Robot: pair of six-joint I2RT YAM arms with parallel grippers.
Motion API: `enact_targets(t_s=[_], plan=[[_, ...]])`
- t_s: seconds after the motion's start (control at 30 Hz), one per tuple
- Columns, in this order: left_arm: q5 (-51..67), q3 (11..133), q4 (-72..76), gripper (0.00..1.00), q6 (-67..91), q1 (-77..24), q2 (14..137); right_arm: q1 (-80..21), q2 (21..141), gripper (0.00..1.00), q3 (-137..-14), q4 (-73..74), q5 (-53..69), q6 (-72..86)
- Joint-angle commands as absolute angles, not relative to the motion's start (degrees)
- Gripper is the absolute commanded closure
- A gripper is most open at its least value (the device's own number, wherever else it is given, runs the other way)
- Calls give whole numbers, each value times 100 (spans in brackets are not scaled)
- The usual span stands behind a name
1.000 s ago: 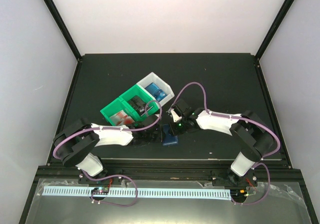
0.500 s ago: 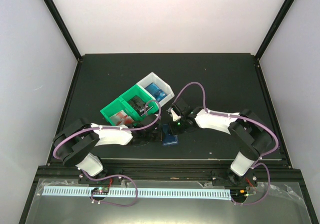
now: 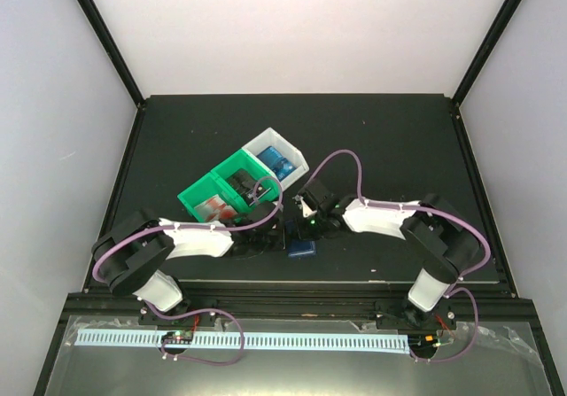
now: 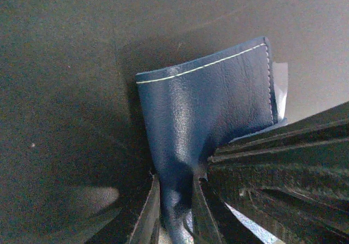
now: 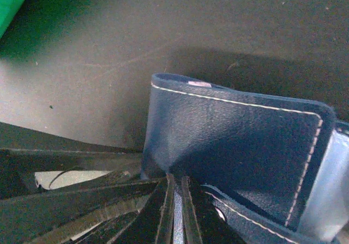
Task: Put the credit cards into the card holder
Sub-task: Close the card holder at the center of the board, then reset both arms
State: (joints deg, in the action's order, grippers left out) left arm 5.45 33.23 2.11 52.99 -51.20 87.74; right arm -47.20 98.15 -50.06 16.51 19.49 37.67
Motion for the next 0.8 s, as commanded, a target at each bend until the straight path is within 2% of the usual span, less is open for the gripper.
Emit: enact_targets(t_s=[0.0,0.17,0.3,0.53,0.57,0.63,0.77], plan=[[722,3219,141,81,5265,-5161,8772,-5082,9837,87,-4482,2461,1645,4034],[489,3232,-128,75,5163,-5122,8386,-5071,8677,70,-4598,2240,1587,4010],[320,3274,-347,59,5035,-5091,7921,-5034,7844,63,-4759,2488,858,3969],[-369,3456,-1182,22,4712,-5060,6596,-4920,6298,52,-4822,3590,-1531,3876],[-725,3662,-1788,1,4805,-5046,6019,-4921,5608,50,-4847,3988,-2243,3813],[-850,3840,-2078,1,4502,-5045,5569,-4922,5071,48,-4895,4259,-2660,3749],[-1324,3929,-2482,1,4028,-5049,4475,-4905,3876,36,-5037,4767,-3367,3677]])
